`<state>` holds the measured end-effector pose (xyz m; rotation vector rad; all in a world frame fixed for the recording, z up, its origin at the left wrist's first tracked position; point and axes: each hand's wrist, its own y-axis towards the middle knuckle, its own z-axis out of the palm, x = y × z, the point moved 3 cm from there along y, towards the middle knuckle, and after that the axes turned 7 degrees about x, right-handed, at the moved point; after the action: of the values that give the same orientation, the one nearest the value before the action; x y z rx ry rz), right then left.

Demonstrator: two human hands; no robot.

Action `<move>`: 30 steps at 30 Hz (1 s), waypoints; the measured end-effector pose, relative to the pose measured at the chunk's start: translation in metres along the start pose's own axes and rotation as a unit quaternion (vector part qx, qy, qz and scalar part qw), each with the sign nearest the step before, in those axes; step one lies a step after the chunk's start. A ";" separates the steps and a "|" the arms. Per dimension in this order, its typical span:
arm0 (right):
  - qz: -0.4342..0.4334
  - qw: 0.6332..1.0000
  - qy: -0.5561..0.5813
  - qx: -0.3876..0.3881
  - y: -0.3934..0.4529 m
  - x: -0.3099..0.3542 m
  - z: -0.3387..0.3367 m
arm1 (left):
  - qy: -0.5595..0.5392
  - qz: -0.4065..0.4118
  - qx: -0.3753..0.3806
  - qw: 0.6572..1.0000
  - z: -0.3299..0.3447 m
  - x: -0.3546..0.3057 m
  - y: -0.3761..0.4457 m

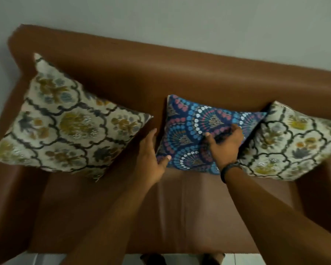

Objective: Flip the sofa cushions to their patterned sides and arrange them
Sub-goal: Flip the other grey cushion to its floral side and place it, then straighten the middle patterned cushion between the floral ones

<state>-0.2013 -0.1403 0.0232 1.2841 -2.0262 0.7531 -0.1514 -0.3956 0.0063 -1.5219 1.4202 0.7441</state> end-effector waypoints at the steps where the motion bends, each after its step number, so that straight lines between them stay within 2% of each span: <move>1: 0.036 0.999 0.018 -0.020 0.012 -0.014 -0.016 | 0.017 0.012 0.023 1.000 0.013 -0.007 0.013; 3: 0.102 0.993 0.062 -0.009 0.031 -0.033 -0.033 | 0.032 0.017 0.046 0.998 0.025 -0.013 0.035; 5: 0.147 0.984 0.091 0.035 0.050 -0.056 -0.043 | 0.026 0.005 0.082 0.996 0.042 -0.014 0.058; 8: 0.167 0.970 0.150 0.097 0.069 -0.080 -0.046 | 0.020 -0.032 0.132 0.990 0.060 -0.007 0.081; 11: 0.165 0.961 0.178 0.134 0.074 -0.085 -0.047 | -0.016 -0.047 0.129 0.990 0.070 -0.004 0.089; 13: 0.125 0.969 0.173 0.126 0.070 -0.079 -0.054 | -0.049 -0.050 0.091 0.993 0.074 -0.004 0.087; 17: -0.029 0.989 0.111 0.094 0.055 -0.041 -0.079 | -0.133 -0.076 -0.023 0.988 0.077 0.000 0.066; 21: -0.132 0.987 -0.046 0.075 0.059 0.012 -0.095 | -0.252 -0.124 -0.066 0.958 0.092 0.007 0.045; 24: -0.153 0.973 -0.137 0.102 0.069 0.024 -0.090 | -0.288 -0.140 -0.093 0.943 0.111 0.015 0.043; 27: -0.142 0.968 -0.148 0.145 0.073 0.017 -0.079 | -0.306 -0.139 -0.090 0.938 0.122 0.026 0.045; 30: -0.162 0.966 -0.137 0.148 0.075 0.005 -0.070 | -0.272 -0.134 -0.078 0.950 0.125 0.036 0.053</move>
<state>-0.2582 -0.0642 0.0620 1.9296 -1.8829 0.7735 -0.1797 -0.2955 -0.0884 -1.4388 0.7428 1.0255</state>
